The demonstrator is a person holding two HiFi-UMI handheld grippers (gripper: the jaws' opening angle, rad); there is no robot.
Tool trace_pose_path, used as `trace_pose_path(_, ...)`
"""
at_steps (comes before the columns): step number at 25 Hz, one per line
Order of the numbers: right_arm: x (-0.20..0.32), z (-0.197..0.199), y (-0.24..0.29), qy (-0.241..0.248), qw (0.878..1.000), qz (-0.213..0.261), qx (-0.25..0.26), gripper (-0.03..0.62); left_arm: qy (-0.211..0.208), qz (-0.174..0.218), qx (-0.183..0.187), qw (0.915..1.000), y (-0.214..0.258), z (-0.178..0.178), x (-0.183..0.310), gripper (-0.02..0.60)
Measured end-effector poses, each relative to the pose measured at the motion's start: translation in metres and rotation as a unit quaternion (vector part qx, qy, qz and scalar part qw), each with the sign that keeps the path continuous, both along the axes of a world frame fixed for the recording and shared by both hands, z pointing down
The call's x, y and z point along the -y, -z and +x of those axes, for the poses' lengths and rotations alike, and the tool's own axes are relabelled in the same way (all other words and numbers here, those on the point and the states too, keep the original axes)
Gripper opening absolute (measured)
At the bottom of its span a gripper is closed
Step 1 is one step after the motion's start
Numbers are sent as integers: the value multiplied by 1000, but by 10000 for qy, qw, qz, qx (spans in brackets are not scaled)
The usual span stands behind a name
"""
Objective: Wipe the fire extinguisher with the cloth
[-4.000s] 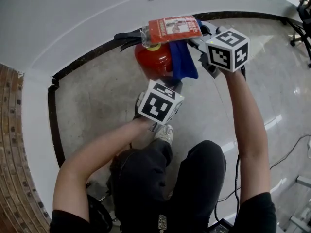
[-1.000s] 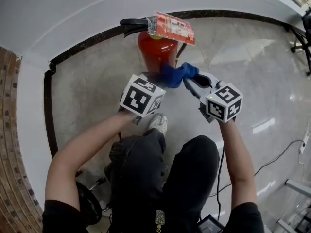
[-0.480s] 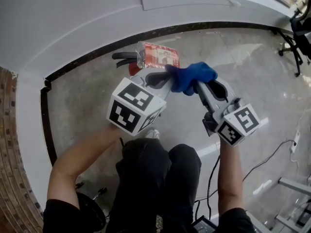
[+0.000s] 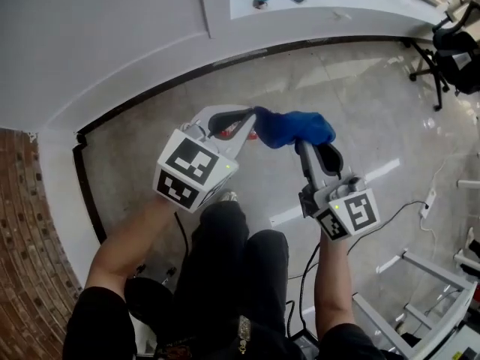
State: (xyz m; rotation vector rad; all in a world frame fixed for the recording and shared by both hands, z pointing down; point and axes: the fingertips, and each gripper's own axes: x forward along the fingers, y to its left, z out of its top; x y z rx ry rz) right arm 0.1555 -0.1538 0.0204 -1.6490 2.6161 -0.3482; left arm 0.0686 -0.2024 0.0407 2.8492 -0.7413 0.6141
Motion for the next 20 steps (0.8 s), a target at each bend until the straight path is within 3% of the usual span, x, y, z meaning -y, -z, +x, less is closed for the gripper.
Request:
trace_pose_path(10, -5, 19, 168, -293, 9989, -336, -117, 52, -722, -450, -307, 9959, 152, 35, -20, 5)
trace_pose_path(15, -13, 42, 227, -528, 9981, -220, -231, 52, -864, -621, -428, 9934, 190, 53, -32, 6)
trace_pose_path(20, -46, 83, 283, -847, 9964, 66, -27, 51, -1125, -475, -575, 9908, 241, 95, -62, 6)
